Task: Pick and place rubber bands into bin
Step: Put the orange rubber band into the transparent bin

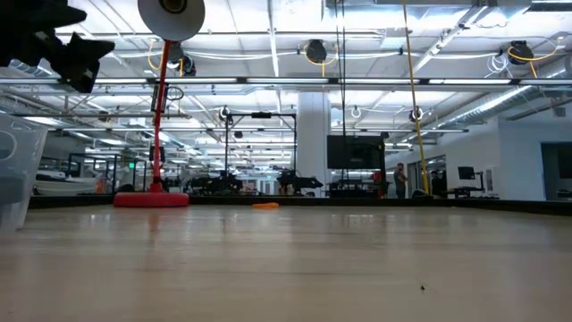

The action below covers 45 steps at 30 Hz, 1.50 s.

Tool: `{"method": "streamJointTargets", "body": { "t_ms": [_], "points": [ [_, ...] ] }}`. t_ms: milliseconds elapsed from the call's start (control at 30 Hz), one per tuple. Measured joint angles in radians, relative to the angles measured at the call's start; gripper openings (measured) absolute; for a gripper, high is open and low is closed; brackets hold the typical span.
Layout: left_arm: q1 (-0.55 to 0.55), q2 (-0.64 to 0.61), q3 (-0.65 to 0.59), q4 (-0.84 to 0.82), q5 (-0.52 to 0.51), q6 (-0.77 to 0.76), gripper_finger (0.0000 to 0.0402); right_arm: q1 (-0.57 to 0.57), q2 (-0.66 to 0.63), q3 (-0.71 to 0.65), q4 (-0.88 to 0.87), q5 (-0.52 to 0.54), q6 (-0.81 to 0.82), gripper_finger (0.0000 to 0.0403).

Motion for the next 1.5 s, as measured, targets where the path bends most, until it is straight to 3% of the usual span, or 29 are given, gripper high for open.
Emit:
{"method": "streamJointTargets", "body": {
  "t_ms": [200, 367, 500, 733, 900, 1000, 1067, 1200, 1500],
  "points": [
    [0.0, 0.095, 0.05, 0.086, 0.098, 0.119, 0.0225, 0.125, -0.021, -0.002, -0.188, -0.002, -0.12, 0.0122],
    [0.011, 0.307, 0.178, 0.032, 0.081, 0.139, 0.0225, 0.216, -0.049, 0.0, -0.298, 0.0, -0.245, 0.0122],
    [0.059, 0.543, 0.339, -0.059, 0.076, 0.103, 0.0225, 0.253, -0.078, -0.001, -0.372, 0.0, -0.226, 0.0119],
    [0.257, 0.95, 0.713, -0.442, 0.112, 0.09, 0.0225, 0.304, -0.129, -0.001, -0.481, -0.002, -0.202, 0.0121],
    [0.374, 1.112, 0.871, -0.519, 0.103, 0.092, 0.0225, 0.314, -0.139, -0.001, -0.499, -0.001, -0.145, 0.0121],
    [0.406, 1.163, 0.91, -0.523, 0.104, 0.095, 0.0225, 0.317, -0.155, -0.008, -0.615, 0.0, -0.212, 0.0123],
    [0.42, 1.18, 0.924, -0.521, 0.127, 0.113, 0.0225, 0.335, -0.181, -0.066, -0.645, 0.001, -0.256, 0.0123],
    [0.443, 1.188, 0.933, -0.512, 0.184, 0.118, 0.0225, 0.37, -0.273, -0.274, -0.49, 0.0, -0.305, 0.0119],
    [0.547, 1.211, 0.933, -0.503, 0.291, 0.107, 0.0225, 0.375, -0.624, -0.731, -0.248, 0.0, -0.293, 0.0121]
  ]
}}
